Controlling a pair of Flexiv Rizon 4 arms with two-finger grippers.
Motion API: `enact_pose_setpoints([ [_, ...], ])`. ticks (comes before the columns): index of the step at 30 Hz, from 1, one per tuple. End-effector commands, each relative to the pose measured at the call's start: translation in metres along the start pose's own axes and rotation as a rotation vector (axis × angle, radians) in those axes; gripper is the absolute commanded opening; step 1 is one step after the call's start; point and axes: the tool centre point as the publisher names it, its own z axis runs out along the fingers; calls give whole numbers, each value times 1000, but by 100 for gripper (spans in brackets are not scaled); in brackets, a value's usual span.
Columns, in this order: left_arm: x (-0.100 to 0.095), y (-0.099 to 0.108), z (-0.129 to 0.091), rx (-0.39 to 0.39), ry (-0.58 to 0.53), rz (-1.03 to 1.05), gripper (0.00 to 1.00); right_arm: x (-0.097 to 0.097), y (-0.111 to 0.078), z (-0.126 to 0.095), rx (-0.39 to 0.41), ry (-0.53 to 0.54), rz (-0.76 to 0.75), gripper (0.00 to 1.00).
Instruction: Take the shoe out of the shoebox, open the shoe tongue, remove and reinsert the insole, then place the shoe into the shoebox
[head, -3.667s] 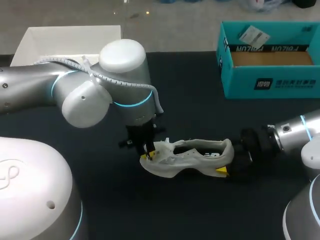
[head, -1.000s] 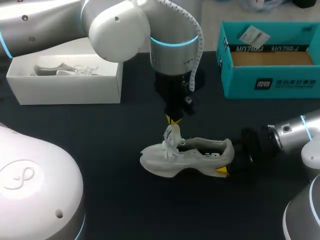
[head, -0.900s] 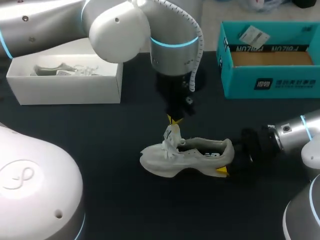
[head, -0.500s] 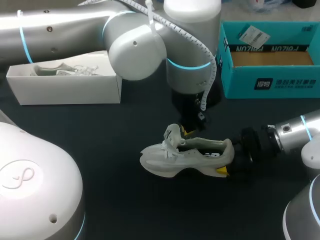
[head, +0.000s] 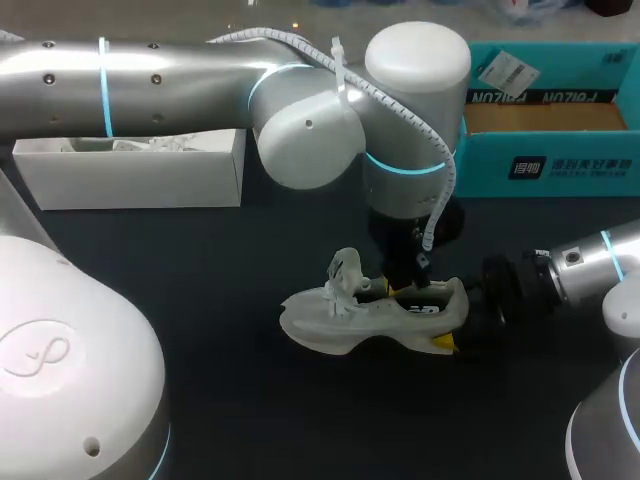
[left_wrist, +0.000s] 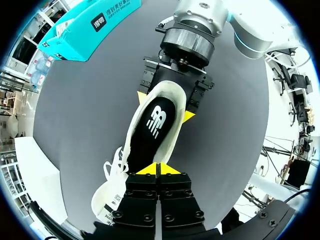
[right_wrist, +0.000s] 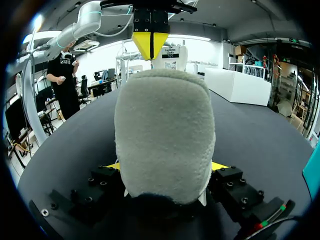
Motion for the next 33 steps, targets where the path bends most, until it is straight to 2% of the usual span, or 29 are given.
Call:
enact_pose_setpoints([
  [1,1,-1,-1,-4,-3,-1,0,0,-2,3,4,-3,0,0],
  [8,1,-1,-1,-4,-3,-1,0,0,-2,3,4,-3,0,0],
  [10,2,-13,6,37,4,53,0,0,-2,3,4,-3,0,0],
  [16,5,-44,32,12,2,138,0,0,-2,3,4,-3,0,0],
  [20,4,-54,49,3,7,174,0,0,-2,3,4,-3,0,0],
  [27,0,-55,71,6,28,204,0,0,-2,3,4,-3,0,0],
  [33,-1,-35,76,0,64,205,0,0,-2,3,4,-3,0,0],
])
